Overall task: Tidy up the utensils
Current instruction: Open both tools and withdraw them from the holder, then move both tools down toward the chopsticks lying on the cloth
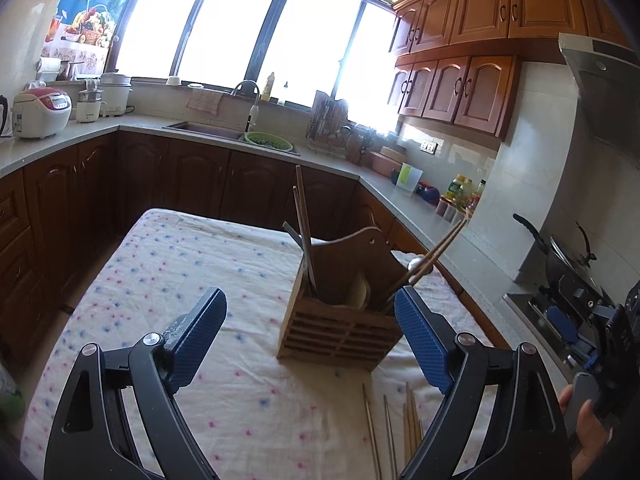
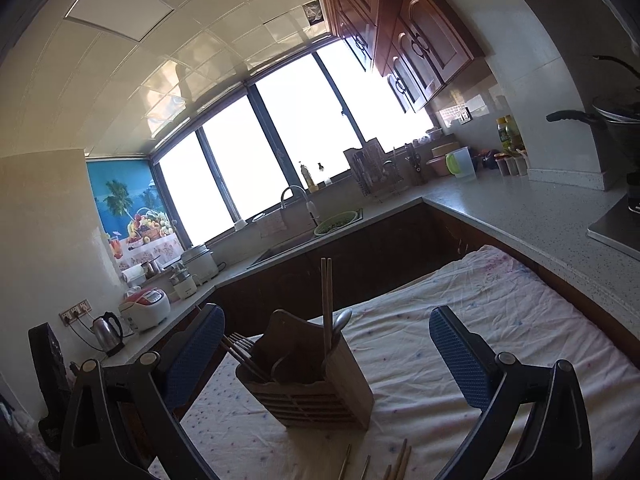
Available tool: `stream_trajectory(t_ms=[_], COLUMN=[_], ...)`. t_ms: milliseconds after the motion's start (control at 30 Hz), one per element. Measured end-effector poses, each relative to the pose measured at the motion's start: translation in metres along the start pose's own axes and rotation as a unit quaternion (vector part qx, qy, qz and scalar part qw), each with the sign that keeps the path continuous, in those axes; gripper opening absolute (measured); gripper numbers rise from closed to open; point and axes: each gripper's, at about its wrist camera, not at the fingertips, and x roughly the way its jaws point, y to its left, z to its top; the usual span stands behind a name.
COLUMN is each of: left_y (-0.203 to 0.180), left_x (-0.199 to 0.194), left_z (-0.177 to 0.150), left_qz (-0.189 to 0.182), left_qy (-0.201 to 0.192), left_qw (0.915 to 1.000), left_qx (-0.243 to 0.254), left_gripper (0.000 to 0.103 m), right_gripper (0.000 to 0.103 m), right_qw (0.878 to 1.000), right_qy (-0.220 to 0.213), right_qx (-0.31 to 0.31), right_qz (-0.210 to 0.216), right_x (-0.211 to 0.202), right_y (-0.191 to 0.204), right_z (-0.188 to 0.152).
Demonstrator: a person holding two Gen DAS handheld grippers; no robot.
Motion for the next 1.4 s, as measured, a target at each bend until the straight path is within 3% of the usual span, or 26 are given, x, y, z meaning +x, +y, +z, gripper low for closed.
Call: stream_trajectory(t_ms=[367, 667, 1033, 1200, 1333, 1400], left_y=[0.000, 0.000, -0.017, -0.048, -0.076, -0.083], left_x=[-0.004, 0.006, 0.030, 0.059, 0.089, 0.105], left_z=[-0.061, -0.101, -0.120, -0.118, -0.126, -0.133], left_qz=[0.000, 0.006, 0.011, 0.002, -0.006, -0.003], left_qy=[0.065, 0.117, 0.170, 0.202, 0.231, 0.247], left_qw=[0.9978, 0.9930, 0.9853, 0.9774, 0.9668, 0.9610], left_qx=[-0.010, -0.010, 0.014, 0.064, 0.109, 0.124], left_gripper=[0.088, 0.088, 0.088, 0.088, 0.073, 0.056], right_gripper=[0.103, 0.103, 0.103, 0.103, 0.102, 0.099], right_qw=[0.998, 0.992, 0.985, 0.982, 0.979, 0.978], right_qy=[0.046, 0.098, 0.141, 0.156, 0.166, 0.170], right_qx=[0.016, 0.027, 0.045, 0.048, 0.045, 0.045], right_qz=[-0.050, -0.075, -0.094, -0.100, -0.106, -0.108], right_x=[-0.045, -0.052, -0.045, -0.039, -0.032, -0.029], right_y=[-0.030, -0.049, -0.066, -0.071, -0.072, -0.074], right_z=[-0.046, -0.085, -0.108, -0.109, -0.110, -0.109])
